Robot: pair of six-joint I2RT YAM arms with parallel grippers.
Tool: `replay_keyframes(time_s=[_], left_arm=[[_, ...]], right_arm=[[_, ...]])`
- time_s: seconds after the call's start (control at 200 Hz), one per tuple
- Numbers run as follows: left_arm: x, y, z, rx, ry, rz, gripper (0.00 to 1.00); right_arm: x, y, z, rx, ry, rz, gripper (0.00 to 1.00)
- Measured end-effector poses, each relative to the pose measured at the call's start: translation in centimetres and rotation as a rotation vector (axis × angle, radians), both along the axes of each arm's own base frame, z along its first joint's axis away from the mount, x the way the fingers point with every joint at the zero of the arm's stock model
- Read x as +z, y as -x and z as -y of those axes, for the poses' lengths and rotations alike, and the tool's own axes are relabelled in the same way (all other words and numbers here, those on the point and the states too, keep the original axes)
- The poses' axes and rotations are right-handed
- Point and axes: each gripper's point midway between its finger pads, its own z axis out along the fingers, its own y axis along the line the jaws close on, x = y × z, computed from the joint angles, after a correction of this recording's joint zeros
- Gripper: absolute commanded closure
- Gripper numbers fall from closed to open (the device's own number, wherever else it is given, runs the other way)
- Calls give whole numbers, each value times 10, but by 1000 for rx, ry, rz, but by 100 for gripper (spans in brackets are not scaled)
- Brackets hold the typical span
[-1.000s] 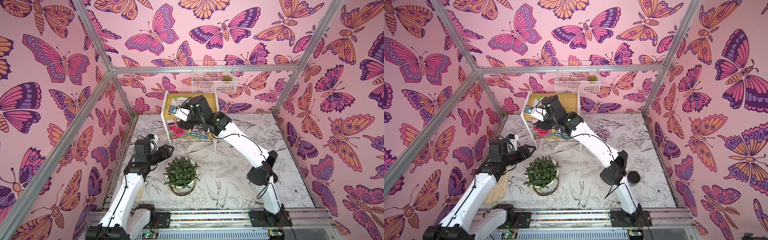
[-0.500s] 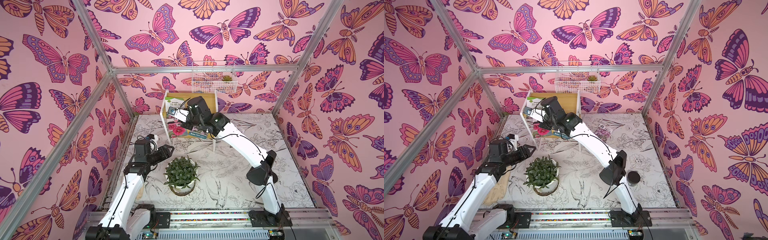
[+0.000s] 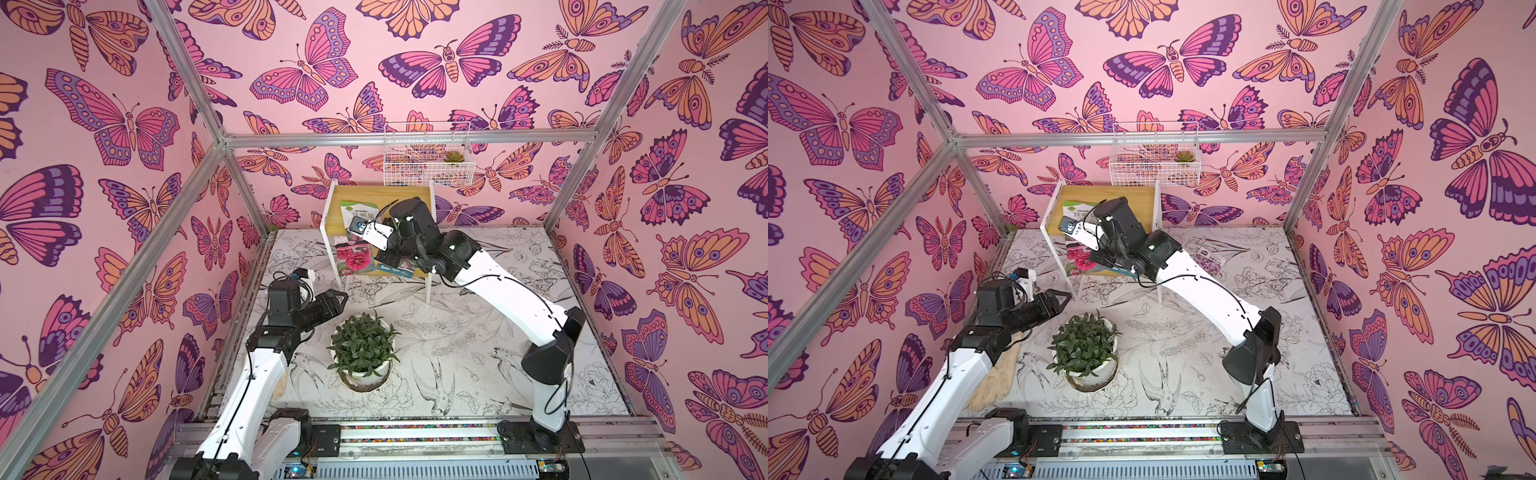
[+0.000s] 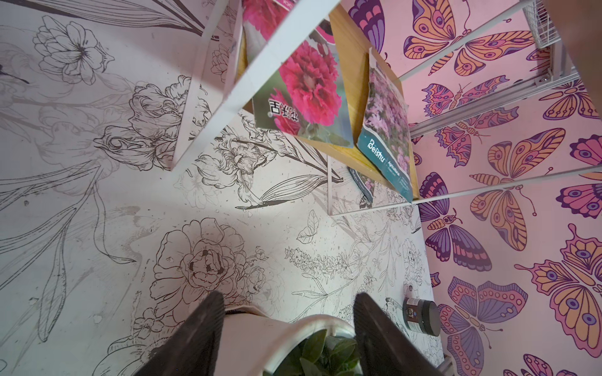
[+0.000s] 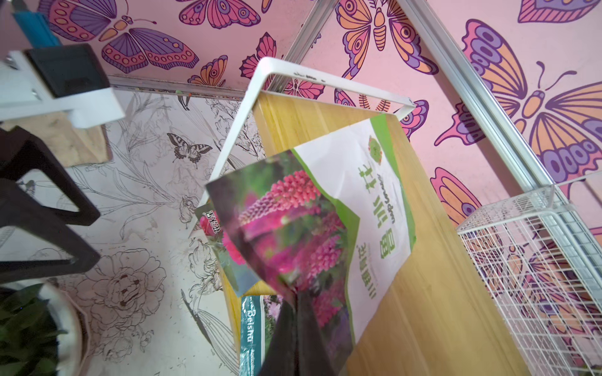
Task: Take the seed bag off the shelf
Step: Pick up the seed packet from the shelf.
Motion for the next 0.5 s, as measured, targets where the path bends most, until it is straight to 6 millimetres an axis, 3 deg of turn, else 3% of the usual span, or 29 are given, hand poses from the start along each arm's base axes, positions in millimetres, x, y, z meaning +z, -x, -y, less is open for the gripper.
replay_keyframes(time_s=[0.075,0.17,0.24,0.33,0.436,0.501], left_arm=[[2,1,-1,2,-2,9,33],[2,2,-1,1,-5,5,33],[3,3,-1,1,-6,1,33],[6,1,-1,-1,-7,8,33],[6,0,-1,-1,-8,6,33],[4,0,-1,-1,-8,-1,33]], right_arm=[[9,18,18,-12,-9,-1,100],[36,52,55,-31,-52,23,100],[64,80,95,-55,-109,67,100],[100,113,159,-129,-205,166,100],[105,136,225,-242,-275,244,100],[86,131,251,-334,-272,242,100]])
